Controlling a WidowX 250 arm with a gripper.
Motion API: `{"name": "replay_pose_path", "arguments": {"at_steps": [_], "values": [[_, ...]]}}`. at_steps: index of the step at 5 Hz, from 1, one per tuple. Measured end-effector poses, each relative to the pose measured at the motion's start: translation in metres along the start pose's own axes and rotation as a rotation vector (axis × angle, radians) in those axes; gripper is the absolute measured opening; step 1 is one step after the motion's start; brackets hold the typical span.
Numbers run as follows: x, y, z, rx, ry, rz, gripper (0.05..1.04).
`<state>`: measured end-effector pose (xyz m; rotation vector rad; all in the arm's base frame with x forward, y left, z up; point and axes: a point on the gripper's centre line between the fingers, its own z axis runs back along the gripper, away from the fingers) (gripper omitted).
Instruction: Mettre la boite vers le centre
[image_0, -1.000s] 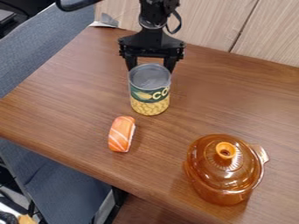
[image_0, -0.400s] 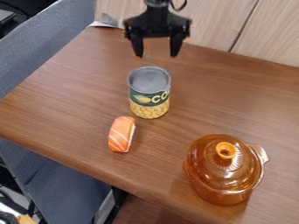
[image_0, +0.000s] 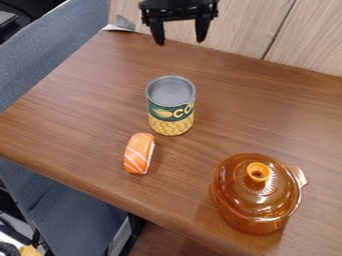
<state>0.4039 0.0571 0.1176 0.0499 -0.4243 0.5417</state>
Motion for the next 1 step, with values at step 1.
{"name": "replay_pose_path", "arguments": {"at_steps": [1], "values": [[-0.0021, 0.0046, -0.0182, 0.068, -0.007, -0.050, 1.000]]}}
